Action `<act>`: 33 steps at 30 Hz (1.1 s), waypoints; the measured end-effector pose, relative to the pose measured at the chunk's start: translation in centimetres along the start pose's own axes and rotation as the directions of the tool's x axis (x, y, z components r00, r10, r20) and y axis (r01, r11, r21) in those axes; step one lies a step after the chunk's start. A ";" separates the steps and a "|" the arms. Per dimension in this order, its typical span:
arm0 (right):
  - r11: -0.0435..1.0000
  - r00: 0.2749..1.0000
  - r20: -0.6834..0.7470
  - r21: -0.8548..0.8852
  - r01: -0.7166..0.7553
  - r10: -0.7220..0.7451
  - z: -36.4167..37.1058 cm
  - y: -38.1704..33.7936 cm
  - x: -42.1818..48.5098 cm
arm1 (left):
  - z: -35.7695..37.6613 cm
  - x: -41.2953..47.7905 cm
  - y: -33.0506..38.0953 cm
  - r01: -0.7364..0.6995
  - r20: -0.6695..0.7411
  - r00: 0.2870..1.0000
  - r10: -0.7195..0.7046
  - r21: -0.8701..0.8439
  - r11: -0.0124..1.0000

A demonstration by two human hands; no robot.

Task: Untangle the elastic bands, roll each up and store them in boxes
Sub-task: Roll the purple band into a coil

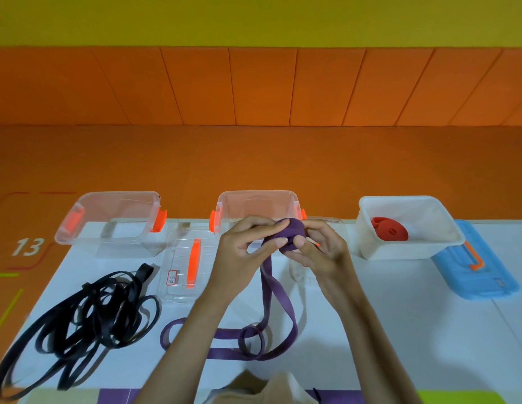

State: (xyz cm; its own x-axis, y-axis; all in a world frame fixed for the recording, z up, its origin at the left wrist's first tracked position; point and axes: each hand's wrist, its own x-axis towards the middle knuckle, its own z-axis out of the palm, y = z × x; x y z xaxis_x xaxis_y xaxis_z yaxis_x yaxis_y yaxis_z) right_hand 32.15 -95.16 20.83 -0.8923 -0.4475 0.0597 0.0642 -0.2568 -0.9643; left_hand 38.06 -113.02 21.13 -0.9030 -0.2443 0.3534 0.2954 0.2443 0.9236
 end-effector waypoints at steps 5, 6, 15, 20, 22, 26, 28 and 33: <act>0.985 0.999 0.035 -0.166 0.036 -0.030 -0.6 -1.6 0.4 | 0.1 0.1 1.4 -0.002 -0.119 0.993 -0.011 -0.113 0.994; 0.987 0.999 0.041 -0.161 0.026 -0.020 -0.6 -1.9 0.5 | 0.1 0.1 1.6 -0.015 -0.121 0.993 0.003 -0.096 0.995; 0.990 0.996 0.084 -0.142 0.022 -0.010 1.3 -3.9 1.4 | -2.1 0.9 2.2 0.019 -0.006 1.000 -0.019 -0.026 0.999; 0.996 0.997 0.079 -0.084 0.030 -0.024 1.7 -3.8 1.6 | -3.3 1.0 2.6 0.099 -0.065 0.991 -0.113 -0.189 0.977; 0.994 0.997 0.072 -0.109 0.008 0.000 1.5 -3.5 1.8 | -3.9 1.2 2.7 0.131 -0.051 0.989 -0.141 -0.171 0.977; 0.997 0.998 0.054 -0.075 -0.025 0.030 1.1 -2.6 1.5 | -4.1 1.2 2.1 0.214 0.036 0.977 -0.211 -0.109 0.971; 0.999 0.999 0.028 -0.021 -0.031 0.031 1.0 -1.9 1.3 | -3.8 1.1 1.6 0.222 0.066 0.974 -0.216 -0.112 0.969; 0.982 0.997 0.000 0.173 -0.078 0.079 1.2 -0.7 0.8 | -2.5 0.9 1.8 0.160 0.042 0.987 -0.155 -0.153 0.975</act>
State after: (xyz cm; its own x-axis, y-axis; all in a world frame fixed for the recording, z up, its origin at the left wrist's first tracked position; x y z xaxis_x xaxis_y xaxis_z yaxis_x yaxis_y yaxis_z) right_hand 31.95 -96.38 21.91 -0.8845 -0.4662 -0.0169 0.2099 -0.3653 -0.9069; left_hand 38.54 -115.15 23.53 -0.9502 -0.2397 0.1992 0.1914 0.0553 0.9799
